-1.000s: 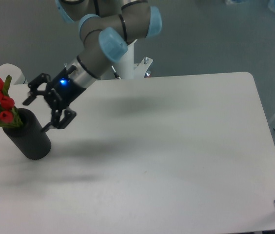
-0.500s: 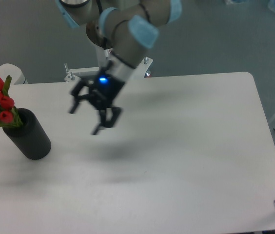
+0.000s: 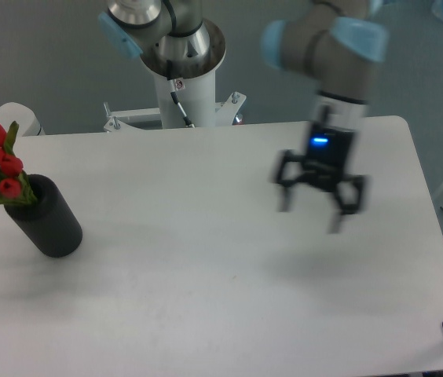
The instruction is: Insert the flowers into the vase
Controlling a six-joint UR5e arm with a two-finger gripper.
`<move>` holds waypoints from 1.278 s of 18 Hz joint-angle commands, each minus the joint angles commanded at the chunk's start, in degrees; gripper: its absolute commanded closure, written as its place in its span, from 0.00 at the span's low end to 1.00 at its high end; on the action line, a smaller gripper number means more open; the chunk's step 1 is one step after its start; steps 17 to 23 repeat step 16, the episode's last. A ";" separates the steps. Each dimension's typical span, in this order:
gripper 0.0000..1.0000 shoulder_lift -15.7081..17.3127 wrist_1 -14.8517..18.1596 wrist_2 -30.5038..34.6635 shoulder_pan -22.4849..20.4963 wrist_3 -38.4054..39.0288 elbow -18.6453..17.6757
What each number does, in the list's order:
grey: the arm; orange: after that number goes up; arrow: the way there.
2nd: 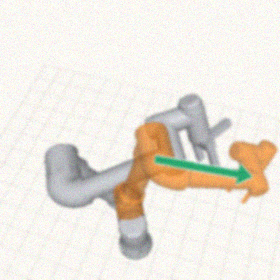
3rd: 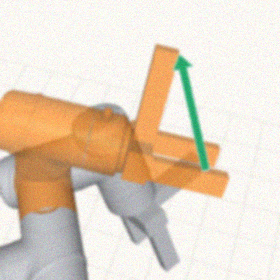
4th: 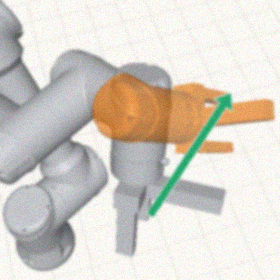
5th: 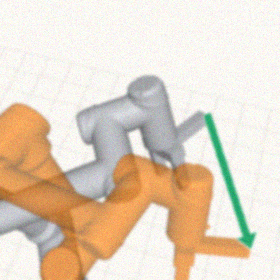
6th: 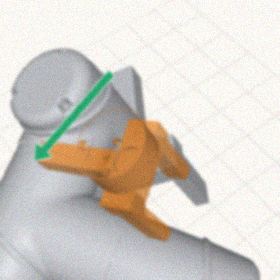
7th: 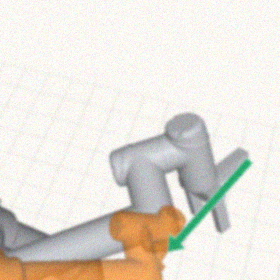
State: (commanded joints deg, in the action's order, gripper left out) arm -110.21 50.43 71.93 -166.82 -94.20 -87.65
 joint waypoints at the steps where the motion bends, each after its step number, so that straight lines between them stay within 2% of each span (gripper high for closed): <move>1: 0.00 -0.26 1.68 5.62 0.00 -2.11 1.76; 3: 0.00 0.26 5.54 14.16 -1.57 -6.33 4.49; 5: 0.00 1.57 10.98 16.56 -2.72 -10.46 7.48; 6: 0.00 2.45 14.58 16.66 -4.03 -12.22 9.06; 8: 0.00 3.33 24.41 17.53 -5.53 -15.82 13.62; 9: 0.00 3.42 27.94 19.10 -5.71 -17.76 15.39; 10: 0.00 4.21 29.37 20.60 -5.80 -19.08 16.27; 14: 0.00 5.97 29.38 20.53 -5.54 -19.36 15.93; 23: 0.00 5.80 29.03 20.88 -5.10 -18.92 15.58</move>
